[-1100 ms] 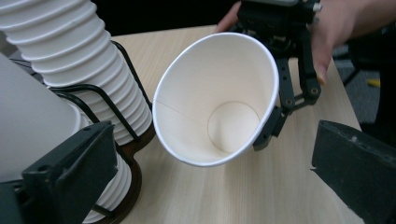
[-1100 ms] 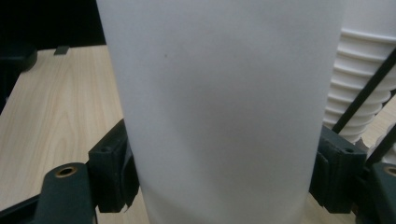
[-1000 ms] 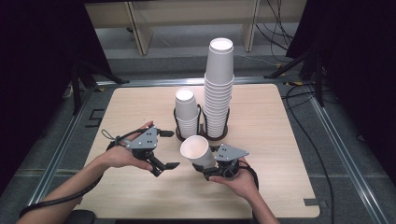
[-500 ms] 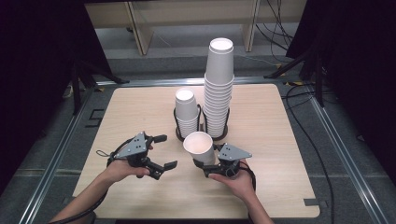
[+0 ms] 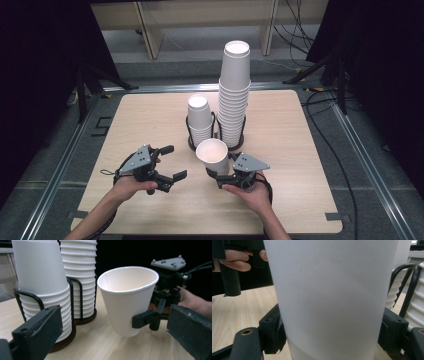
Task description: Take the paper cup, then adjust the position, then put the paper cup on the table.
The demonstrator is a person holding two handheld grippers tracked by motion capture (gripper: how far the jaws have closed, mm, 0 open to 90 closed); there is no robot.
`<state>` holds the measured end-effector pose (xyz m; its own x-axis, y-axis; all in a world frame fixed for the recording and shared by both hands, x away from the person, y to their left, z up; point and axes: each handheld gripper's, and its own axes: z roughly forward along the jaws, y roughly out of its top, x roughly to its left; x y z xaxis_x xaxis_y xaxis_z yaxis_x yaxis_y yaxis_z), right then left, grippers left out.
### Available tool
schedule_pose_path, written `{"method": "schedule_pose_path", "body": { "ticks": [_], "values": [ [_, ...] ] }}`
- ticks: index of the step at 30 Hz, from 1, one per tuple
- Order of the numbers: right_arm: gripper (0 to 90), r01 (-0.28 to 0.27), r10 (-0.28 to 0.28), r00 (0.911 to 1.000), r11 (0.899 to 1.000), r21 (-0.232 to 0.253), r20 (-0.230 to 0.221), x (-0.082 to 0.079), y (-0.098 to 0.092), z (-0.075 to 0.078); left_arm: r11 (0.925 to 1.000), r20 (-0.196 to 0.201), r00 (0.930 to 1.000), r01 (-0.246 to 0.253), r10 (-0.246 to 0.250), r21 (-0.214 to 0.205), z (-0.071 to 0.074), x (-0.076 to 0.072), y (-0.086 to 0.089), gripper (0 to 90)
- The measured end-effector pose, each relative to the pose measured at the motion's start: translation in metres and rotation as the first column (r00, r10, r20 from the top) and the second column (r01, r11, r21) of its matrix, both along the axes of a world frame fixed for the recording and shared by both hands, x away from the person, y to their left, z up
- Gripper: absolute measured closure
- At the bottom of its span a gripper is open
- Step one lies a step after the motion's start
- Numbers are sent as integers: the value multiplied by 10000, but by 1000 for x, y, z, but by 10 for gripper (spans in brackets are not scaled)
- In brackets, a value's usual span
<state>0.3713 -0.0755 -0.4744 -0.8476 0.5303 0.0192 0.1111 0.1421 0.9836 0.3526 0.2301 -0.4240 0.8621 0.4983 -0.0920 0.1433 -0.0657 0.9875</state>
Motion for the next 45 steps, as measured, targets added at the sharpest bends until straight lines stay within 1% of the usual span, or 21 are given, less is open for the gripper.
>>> {"method": "schedule_pose_path", "body": {
  "ticks": [3,5,6,7,8,11,12,14,15,16,17,20,23,24,28,29,31,37,42,44,45],
  "values": [
    [232,-44,40,9999,9997,256,164,1,0,1,10000,18,10000,-55,55,55,1,-3,-1,0],
    [231,36,-27,9986,9999,-168,529,5,-2,2,10000,66,9999,-88,87,28,1,-4,-2,0],
    [231,75,-83,9988,9998,165,484,5,-1,1,9999,85,9999,-130,130,10,1,-4,-1,0],
    [230,-45,45,10000,10000,2,-21,5,-1,1,9999,77,9998,-173,173,1,1,-4,-1,0],
    [230,57,-55,9995,10000,-63,321,7,-2,0,9997,99,9997,-230,230,50,0,-4,-1,0],
    [230,-203,203,9997,9998,1,-152,7,0,-1,9995,-58,9995,-317,317,73,-4,-5,2,0],
    [230,-219,220,9995,9998,-24,230,9,1,-1,9993,-46,9994,-346,347,112,-6,-5,3,0],
    [230,-425,428,9991,9984,362,-68,10,8,-6,9990,-182,9989,-440,440,5,-10,-6,5,0],
    [230,-412,421,9986,9988,263,-333,7,9,-6,9988,-201,9986,-495,495,18,-11,-6,7,0],
    [230,-354,354,9994,9992,186,-37,9,10,-7,9983,-261,9980,-582,582,-7,-12,-6,9,0],
    [230,-510,529,9971,9981,355,-552,7,14,-8,9983,-288,9979,-588,587,-6,-13,-6,10,0],
    [230,-381,382,9993,9987,349,-23,9,18,-9,9975,-323,9969,-711,712,37,-16,-6,16,0],
    [229,-362,369,9983,9992,157,-458,6,19,-8,9965,-239,9963,-829,827,-114,-14,-8,21,0],
    [229,-357,358,9994,9991,242,-26,9,19,-8,9961,-168,9961,-865,863,-156,-14,-9,24,0],
    [229,-509,527,9980,9975,497,-361,9,23,-9,9940,-166,9943,-1059,1055,-256,-16,-13,29,0],
    [229,-557,566,9972,9982,204,-480,10,25,-9,9935,-197,9937,-1109,1104,-251,-17,-13,29,0],
    [229,-650,672,9952,9974,321,-708,10,29,-9,9923,-216,9925,-1208,1202,-279,-19,-14,31,0],
    [228,-589,580,9972,9981,-184,-475,16,36,-13,9902,-316,9902,-1368,1358,-295,-24,-11,36,0],
    [229,-585,487,9897,9958,-704,-1347,16,44,-15,9906,-457,9900,-1345,1333,-235,-29,-9,38,0],
    [229,-606,544,9954,9950,-788,-785,19,47,-16,9920,-443,9916,-1231,1218,-287,-31,-8,37,0],
    [229,-580,495,9948,9936,-964,-886,18,47,-14,9919,-511,9909,-1255,1244,-189,-31,-8,37,0]
  ]
}}
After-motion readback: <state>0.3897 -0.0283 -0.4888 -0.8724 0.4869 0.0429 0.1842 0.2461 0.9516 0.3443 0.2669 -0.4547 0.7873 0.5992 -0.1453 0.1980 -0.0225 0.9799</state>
